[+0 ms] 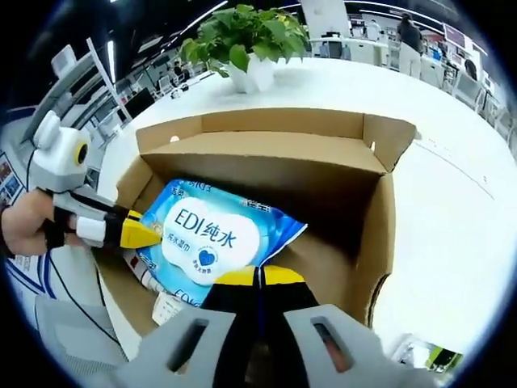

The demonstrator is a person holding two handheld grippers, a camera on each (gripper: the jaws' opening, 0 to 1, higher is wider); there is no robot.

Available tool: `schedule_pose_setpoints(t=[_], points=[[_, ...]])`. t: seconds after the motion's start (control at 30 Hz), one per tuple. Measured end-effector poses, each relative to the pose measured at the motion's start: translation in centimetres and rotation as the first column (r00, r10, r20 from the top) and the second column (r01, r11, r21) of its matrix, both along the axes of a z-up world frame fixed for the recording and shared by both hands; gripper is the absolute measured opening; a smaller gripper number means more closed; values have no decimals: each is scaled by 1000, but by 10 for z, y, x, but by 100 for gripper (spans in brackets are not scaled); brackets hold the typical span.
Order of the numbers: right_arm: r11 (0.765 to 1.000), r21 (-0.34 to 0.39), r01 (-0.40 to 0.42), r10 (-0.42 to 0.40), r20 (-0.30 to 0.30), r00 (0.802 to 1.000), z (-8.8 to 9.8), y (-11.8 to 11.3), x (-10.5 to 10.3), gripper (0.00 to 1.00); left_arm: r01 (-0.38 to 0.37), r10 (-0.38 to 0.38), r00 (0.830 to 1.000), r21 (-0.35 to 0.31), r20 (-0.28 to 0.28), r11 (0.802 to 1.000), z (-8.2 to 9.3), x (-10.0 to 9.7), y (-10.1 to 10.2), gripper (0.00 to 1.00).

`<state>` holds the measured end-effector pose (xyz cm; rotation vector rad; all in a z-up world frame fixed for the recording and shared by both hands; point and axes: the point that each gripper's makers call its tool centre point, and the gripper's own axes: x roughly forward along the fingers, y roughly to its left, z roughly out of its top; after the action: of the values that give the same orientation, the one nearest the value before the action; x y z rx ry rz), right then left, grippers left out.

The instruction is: Operate the shoe box by opening the lid, removing the specified soft item, and placing it in the target area until the item is outside and the box remains undamaged.

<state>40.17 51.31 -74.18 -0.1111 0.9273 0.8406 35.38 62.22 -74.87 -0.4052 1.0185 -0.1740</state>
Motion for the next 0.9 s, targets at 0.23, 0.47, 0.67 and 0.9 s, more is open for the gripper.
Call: schedule_pose_setpoints(t=[0.23,0.47,0.67,0.9], points=[[999,31,13,-14,18,1000,12,2,4,0,-8,8,1000,-5,28,1000,15,0,1,5],[998,61,10,-14,63,998,31,3,11,0,-10,11,996,-4,86,1000,42,5,4,5],[997,73,0,-8,104,995,57,3,10,0,-11,12,992,-9,128,1000,65,5,3,5],[997,72,-1,-9,128,992,73,-8,3,0,2,-1,989,-6,148,1000,77,3,-6,5]])
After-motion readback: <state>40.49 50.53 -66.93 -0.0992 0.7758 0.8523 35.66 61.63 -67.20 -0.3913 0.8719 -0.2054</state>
